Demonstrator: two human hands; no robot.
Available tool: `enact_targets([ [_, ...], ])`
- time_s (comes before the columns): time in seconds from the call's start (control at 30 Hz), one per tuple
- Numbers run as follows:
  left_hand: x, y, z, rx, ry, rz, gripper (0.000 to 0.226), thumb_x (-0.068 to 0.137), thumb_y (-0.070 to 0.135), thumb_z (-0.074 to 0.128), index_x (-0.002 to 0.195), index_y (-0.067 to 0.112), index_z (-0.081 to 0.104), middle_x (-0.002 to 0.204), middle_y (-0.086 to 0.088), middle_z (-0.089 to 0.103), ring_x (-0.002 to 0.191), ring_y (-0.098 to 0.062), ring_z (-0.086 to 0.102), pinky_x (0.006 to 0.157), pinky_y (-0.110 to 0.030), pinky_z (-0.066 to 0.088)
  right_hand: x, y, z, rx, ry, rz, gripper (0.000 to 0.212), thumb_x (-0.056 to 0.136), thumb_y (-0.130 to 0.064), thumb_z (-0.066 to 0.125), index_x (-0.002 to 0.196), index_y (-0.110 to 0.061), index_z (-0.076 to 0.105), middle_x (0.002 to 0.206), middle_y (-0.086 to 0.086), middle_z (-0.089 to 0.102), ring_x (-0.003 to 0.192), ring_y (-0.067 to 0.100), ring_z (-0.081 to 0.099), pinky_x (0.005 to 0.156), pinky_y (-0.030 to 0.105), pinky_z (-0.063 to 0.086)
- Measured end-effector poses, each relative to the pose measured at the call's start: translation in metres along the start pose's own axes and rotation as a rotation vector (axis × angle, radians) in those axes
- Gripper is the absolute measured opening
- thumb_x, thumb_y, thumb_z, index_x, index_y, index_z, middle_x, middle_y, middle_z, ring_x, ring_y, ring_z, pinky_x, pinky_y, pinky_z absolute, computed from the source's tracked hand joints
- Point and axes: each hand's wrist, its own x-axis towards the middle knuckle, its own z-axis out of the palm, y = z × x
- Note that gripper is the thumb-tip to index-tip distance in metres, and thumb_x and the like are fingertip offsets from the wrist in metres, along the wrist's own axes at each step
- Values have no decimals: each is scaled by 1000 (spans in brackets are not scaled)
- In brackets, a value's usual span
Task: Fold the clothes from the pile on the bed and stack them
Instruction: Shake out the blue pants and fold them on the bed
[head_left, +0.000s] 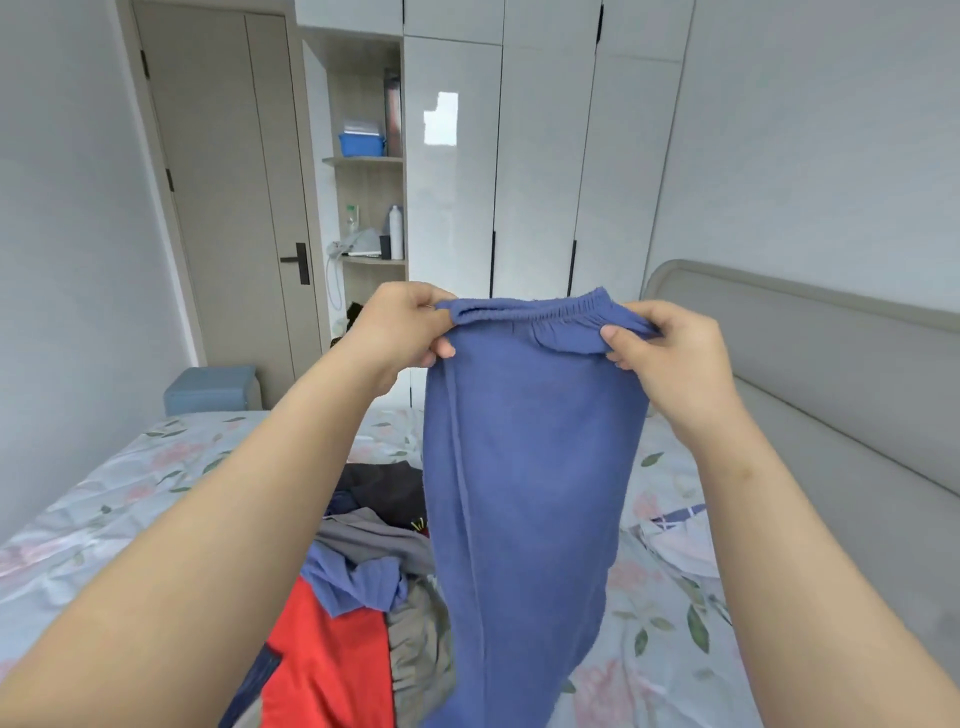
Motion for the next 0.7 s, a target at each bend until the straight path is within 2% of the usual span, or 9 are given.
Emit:
enact_targets([
  [0.07, -14, 3, 3, -221, -80, -50, 13, 96, 12, 53, 90, 18, 63, 75, 0, 59, 44, -1, 56, 41, -14, 40, -12, -5, -10, -8, 27, -6, 13, 88, -11, 62, 81, -21, 65, 65, -6, 61, 55, 1, 56, 67, 26, 49],
  [0.13, -26, 7, 8, -353, -157, -59, 14, 98, 16, 49, 95, 22, 61, 84, 2, 59, 50, -4, 63, 42, -15, 43, -23, -10, -20, -6, 65, -9, 11, 91, -13, 59, 81, -18, 61, 62, -3, 57, 45, 1, 52, 52, 18, 44],
  [0.23, -37, 9, 20, -273, -226, -50, 18, 102, 23, 40, 100, 26, 58, 101, 1, 59, 59, -14, 70, 45, -22, 53, -34, -13, -33, -12, 38, 40, 18, 96, -19, 51, 78, -22, 50, 62, 0, 54, 37, 8, 53, 37, 18, 39],
  [0.33, -42, 5, 32, -155, -182, -17, 26, 104, 22, 33, 90, 21, 54, 94, -2, 53, 55, -17, 69, 49, -28, 58, -41, -6, -43, -33, 29, 129, 20, 99, -25, 43, 79, -26, 47, 58, 5, 56, 38, 14, 58, 37, 20, 42],
  [0.43, -30, -4, 53, -170, -120, 10, 26, 103, 17, 35, 84, 19, 52, 82, -4, 46, 48, -13, 62, 56, -27, 58, -32, 8, -50, 26, 21, 199, 18, 99, -25, 42, 83, -23, 49, 56, 6, 57, 39, 15, 58, 38, 21, 46],
  [0.53, -27, -16, 62, -316, -220, 10, 7, 97, 25, 50, 94, 19, 54, 91, -4, 53, 65, -15, 64, 66, -25, 59, -24, 17, -48, 21, 1, 215, 18, 99, -25, 45, 82, -19, 49, 60, 3, 56, 36, 14, 56, 38, 21, 47],
  [0.57, -20, -23, 71, -327, -273, -13, 11, 93, 28, 54, 99, 19, 53, 96, -5, 56, 68, -13, 66, 70, -24, 58, -16, 29, -48, 10, 2, 235, 18, 98, -24, 46, 81, -18, 49, 62, 3, 56, 35, 13, 55, 37, 20, 47],
  [0.63, 1, -47, 94, -163, -302, -46, 28, 85, 29, 65, 109, 21, 52, 100, -7, 60, 69, -12, 66, 78, -26, 56, 2, 62, -47, -20, -8, 300, 15, 97, -23, 49, 84, -14, 51, 65, 5, 57, 37, 13, 58, 41, 23, 51],
  [0.7, 26, -73, 121, 193, -269, -15, 41, 77, 33, 75, 110, 22, 53, 96, -1, 60, 74, -12, 62, 78, -24, 50, 22, 99, -43, -55, -32, 385, 16, 96, -23, 51, 87, -9, 52, 73, 5, 58, 46, 18, 63, 56, 32, 58],
])
